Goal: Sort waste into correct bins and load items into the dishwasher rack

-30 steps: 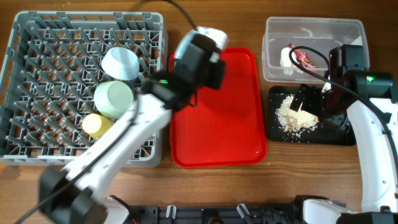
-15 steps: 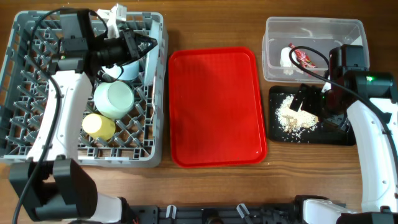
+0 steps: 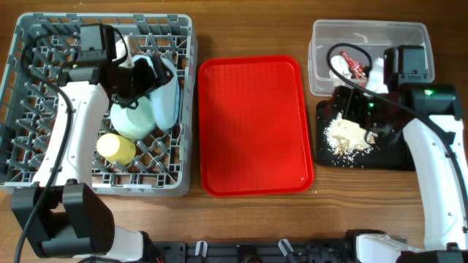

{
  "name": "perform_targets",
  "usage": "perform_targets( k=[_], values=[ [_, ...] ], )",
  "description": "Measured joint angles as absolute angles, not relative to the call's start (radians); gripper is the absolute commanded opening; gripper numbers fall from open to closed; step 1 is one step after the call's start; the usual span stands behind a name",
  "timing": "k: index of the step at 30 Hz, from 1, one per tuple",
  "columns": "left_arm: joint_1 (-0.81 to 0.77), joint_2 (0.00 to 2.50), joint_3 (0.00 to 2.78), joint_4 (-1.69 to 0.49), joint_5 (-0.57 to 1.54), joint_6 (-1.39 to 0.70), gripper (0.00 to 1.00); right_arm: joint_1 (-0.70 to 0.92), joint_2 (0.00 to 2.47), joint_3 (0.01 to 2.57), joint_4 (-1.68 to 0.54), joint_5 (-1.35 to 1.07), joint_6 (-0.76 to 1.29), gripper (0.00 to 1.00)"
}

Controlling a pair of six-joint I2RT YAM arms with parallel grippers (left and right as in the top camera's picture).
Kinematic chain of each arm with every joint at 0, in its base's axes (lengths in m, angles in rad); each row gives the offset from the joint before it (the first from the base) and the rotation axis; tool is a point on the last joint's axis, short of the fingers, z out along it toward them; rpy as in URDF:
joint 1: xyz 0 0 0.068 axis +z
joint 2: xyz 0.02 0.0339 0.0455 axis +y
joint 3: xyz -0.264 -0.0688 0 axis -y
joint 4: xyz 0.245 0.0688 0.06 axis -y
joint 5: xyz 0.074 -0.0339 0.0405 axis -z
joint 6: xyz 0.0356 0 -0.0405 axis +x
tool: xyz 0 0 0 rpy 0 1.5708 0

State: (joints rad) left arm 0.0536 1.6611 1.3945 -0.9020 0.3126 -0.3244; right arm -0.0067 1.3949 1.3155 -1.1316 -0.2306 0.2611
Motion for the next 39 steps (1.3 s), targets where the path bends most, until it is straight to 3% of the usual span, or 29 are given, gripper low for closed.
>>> perform_targets(
  k=[4, 10, 16, 19, 22, 27, 39],
  values=[
    [0.054, 1.661, 1.394, -0.962, 0.219, -0.324, 1.00, 0.088, 1.395, 1.316, -1.024, -0.266, 0.258, 1.00],
    [0.013, 1.649, 1.394, -0.975, 0.186, -0.323, 1.00, 0.091, 1.395, 1.316, -1.072, -0.237, 0.283, 0.95],
    [-0.060, 1.536, 1.395, -1.174, 0.104, -0.315, 1.00, 0.091, 1.349, 1.315, -1.082, -0.179, 0.287, 0.96],
    [-0.086, 1.409, 1.336, -1.137, 0.091, -0.312, 1.00, 0.091, 1.182, 1.250, -1.034, -0.135, 0.289, 0.96],
    [-0.093, 1.145, 1.148, -1.020, 0.089, -0.312, 1.00, 0.091, 0.939, 1.069, -0.947, -0.092, 0.289, 1.00],
    [-0.093, 0.656, 0.859, -0.931, 0.086, -0.312, 1.00, 0.091, 0.714, 0.956, -0.997, -0.059, 0.290, 1.00],
    [-0.093, 0.553, 0.842, -0.941, 0.086, -0.312, 1.00, 0.091, 0.818, 0.956, -1.009, -0.051, 0.290, 1.00]
  ],
)
